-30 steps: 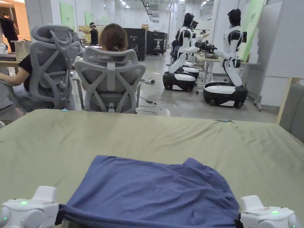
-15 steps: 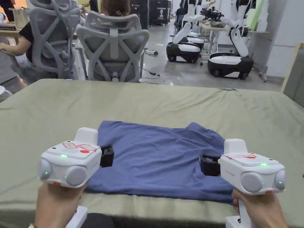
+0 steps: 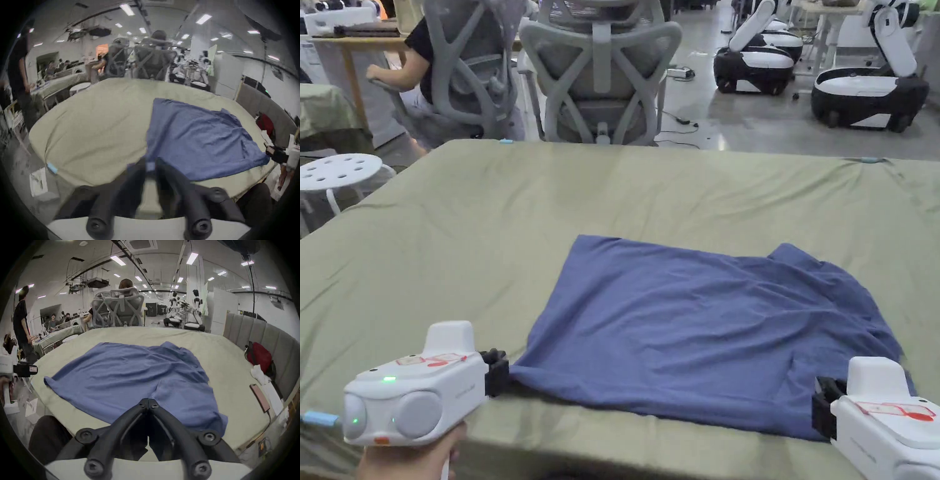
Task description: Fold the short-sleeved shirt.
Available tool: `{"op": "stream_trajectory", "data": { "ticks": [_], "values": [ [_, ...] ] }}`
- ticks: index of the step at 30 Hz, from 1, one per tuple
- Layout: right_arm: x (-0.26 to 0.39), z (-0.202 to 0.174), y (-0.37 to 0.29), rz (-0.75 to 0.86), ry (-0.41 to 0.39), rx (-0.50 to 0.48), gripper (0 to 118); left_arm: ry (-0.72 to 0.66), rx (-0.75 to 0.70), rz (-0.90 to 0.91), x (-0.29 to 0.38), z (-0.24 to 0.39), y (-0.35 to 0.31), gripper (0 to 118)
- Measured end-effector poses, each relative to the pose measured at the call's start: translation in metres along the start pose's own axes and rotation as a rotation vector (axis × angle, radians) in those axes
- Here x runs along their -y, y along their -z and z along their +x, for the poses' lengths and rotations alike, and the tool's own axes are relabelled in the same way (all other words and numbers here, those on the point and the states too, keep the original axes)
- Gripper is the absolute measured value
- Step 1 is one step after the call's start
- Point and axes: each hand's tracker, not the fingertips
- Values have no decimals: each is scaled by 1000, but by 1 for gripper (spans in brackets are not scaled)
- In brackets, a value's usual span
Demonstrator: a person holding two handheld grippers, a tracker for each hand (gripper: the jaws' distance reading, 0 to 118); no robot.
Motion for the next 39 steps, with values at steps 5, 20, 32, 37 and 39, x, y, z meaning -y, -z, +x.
{"op": "stream_trajectory", "data": {
  "ticks": [5,20,32,37,39],
  "values": [
    [-1,2,15,-44,18,-9,0,57,12,-41,11,-8,23,80],
    [-10,62,7,-109,-7,137,0,109,68,-117,-2,12,54,5],
    [29,107,23,-208,38,135,94,79,70,-103,-10,22,39,5],
    [31,117,22,-195,144,68,3,93,61,-113,-12,25,36,5],
    [21,120,10,-142,202,33,3,110,58,-108,-20,30,28,5]
  ]
}}
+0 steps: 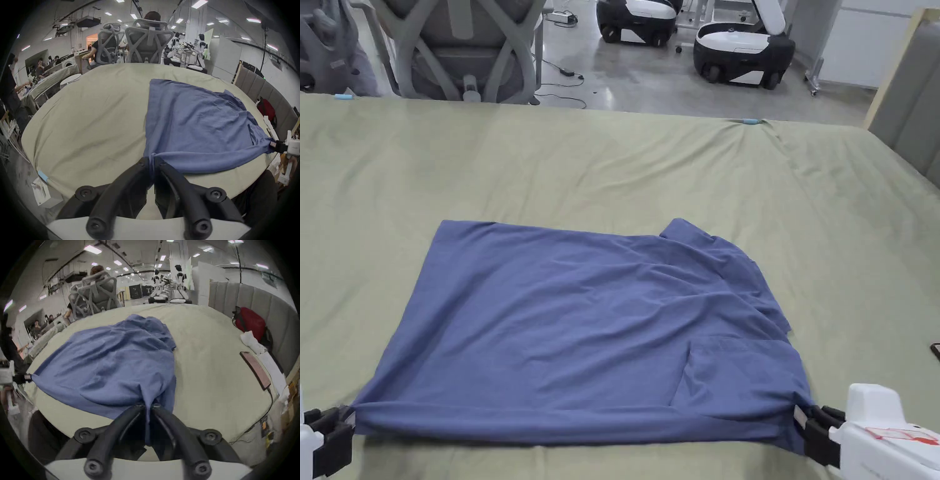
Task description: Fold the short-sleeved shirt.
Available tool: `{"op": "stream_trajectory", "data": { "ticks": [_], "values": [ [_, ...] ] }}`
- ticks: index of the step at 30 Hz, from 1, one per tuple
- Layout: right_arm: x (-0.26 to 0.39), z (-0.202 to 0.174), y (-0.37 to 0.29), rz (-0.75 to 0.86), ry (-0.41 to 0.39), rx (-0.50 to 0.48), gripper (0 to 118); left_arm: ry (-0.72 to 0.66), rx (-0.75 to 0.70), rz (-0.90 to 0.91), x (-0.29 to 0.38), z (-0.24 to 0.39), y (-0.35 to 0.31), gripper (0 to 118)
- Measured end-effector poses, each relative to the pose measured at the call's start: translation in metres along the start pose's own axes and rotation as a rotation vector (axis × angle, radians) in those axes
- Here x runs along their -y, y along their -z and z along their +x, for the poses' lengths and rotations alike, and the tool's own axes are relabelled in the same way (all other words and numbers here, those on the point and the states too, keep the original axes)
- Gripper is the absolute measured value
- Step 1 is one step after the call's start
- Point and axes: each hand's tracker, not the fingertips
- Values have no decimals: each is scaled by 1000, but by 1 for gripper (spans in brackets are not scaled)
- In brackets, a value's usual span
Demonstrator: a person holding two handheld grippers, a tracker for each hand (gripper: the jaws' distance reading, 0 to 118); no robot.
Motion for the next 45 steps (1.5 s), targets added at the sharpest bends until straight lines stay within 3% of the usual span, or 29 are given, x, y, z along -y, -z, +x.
{"op": "stream_trajectory", "data": {
  "ticks": [6,12,18,20,21,22,23,25,29,31,32,33,34,35,36,41,45],
  "values": [
    [-67,-3,-3,67,-68,52,3,42,-16,53,-63,9,7,4],
    [-127,-5,91,-7,-146,143,3,48,-35,-62,-128,20,102,4],
    [-136,1,148,-83,-121,185,5,21,-52,-154,-144,27,153,5],
    [-132,2,145,-72,-130,173,43,17,-53,-127,-139,28,145,15],
    [-131,0,139,-61,-132,170,54,2,-40,-58,-135,28,134,19],
    [-130,-2,129,-55,-116,149,54,-12,-28,79,-128,31,117,19],
    [-126,-8,117,-32,-88,105,82,0,-56,167,-120,39,101,34],
    [-118,-29,90,72,-96,73,107,44,-36,237,-109,57,81,63],
    [-94,-90,49,190,-138,21,110,132,26,317,-80,105,52,78],
    [-78,-116,37,240,-160,-1,103,154,87,333,-65,121,39,77],
    [-70,-123,32,240,-169,-12,87,158,110,338,-58,126,35,75],
    [-63,-130,28,242,-166,-15,62,171,131,338,-52,122,39,67],
    [-56,-135,26,248,-166,-13,21,169,131,338,-46,121,36,37],
    [-50,-139,25,255,-173,-11,1,167,138,337,-41,119,34,8],
    [-46,-142,23,265,-179,-9,1,167,138,335,-36,116,32,0],
    [-38,-145,18,241,-185,-29,0,95,80,245,-20,63,38,0],
    [-33,-136,21,216,-153,-33,0,-67,0,111,-13,14,57,0]
  ]
}}
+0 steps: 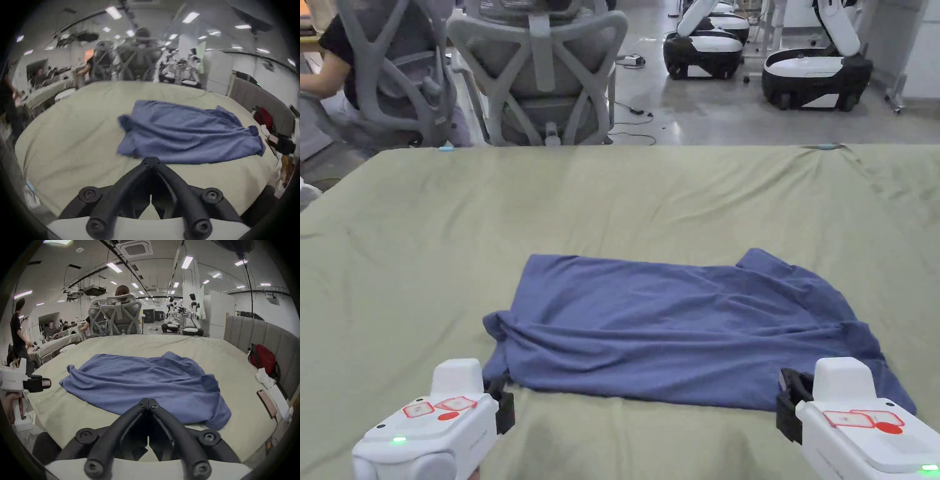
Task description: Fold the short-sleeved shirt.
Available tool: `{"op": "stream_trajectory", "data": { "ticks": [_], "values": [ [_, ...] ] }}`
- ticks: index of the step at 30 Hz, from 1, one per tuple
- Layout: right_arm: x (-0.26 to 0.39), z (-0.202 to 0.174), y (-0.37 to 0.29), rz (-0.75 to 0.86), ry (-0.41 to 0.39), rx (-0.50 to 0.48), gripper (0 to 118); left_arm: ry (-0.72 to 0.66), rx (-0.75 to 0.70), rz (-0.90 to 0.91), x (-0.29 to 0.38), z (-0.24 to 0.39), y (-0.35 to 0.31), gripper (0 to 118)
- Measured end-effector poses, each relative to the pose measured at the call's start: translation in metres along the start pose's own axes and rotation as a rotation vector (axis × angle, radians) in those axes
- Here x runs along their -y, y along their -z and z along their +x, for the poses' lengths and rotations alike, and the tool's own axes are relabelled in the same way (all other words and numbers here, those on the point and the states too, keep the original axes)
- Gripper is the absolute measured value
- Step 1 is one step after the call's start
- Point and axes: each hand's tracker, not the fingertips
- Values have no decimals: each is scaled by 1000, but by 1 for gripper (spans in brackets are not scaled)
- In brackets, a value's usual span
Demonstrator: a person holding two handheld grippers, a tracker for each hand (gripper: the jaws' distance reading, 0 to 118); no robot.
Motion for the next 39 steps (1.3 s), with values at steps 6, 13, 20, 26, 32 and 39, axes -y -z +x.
{"op": "stream_trajectory", "data": {
  "ticks": [6,13,20,26,32,39],
  "values": [
    [8,13,8,-40,20,16,0,-48,20,-30,-21,-23,28,2],
    [8,40,7,-56,48,67,0,-24,-41,-85,-56,-13,82,75],
    [7,92,7,-94,102,174,0,230,-26,-243,-54,19,96,8],
    [-1,144,23,-128,135,250,8,177,-38,-87,-69,24,54,1],
    [13,164,68,-222,210,167,106,155,-31,-86,-64,23,54,1],
    [13,159,73,-282,223,71,32,103,-20,-115,-56,11,51,1]
  ]
}}
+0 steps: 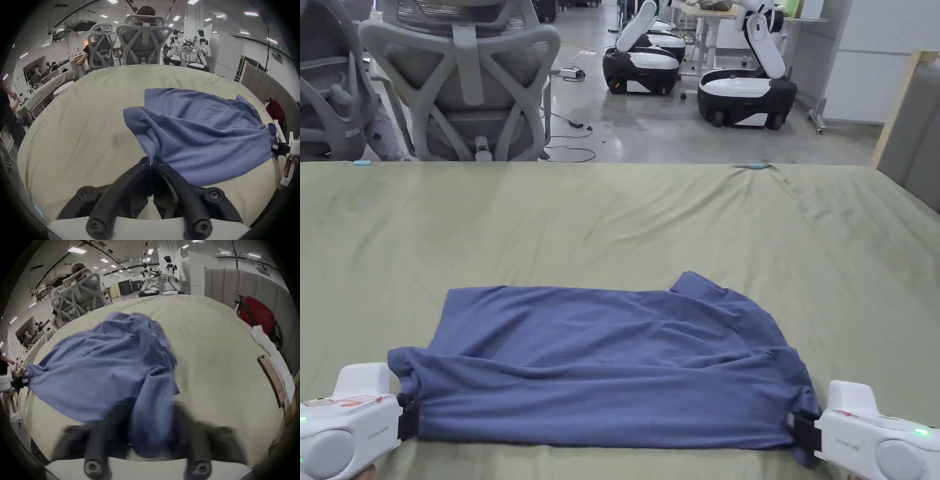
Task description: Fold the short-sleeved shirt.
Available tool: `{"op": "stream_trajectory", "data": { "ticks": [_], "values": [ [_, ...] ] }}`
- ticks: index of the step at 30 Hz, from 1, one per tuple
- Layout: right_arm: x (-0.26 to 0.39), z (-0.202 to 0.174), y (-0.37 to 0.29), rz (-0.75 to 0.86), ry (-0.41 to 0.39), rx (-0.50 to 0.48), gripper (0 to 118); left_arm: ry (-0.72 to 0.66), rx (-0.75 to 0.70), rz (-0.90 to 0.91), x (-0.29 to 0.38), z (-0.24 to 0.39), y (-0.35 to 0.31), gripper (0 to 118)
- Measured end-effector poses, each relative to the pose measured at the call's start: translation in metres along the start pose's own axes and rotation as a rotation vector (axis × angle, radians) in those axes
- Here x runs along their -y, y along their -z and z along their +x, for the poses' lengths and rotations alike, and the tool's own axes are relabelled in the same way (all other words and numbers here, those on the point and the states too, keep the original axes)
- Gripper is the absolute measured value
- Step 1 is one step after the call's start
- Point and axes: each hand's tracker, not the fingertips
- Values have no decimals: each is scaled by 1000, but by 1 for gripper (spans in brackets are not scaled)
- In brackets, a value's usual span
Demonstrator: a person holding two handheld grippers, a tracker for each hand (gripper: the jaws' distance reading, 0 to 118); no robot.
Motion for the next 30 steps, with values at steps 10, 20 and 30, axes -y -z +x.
{"op": "stream_trajectory", "data": {
  "ticks": [10,20,30],
  "values": [
    [-3,-15,-114,4,-142,11,4,-62,85,20,22,-18,-81,1],
    [53,-6,-94,-44,-95,12,77,-97,13,33,88,-18,-96,53],
    [7,-117,-133,313,-212,-55,118,79,31,325,16,66,-143,86]
  ]
}}
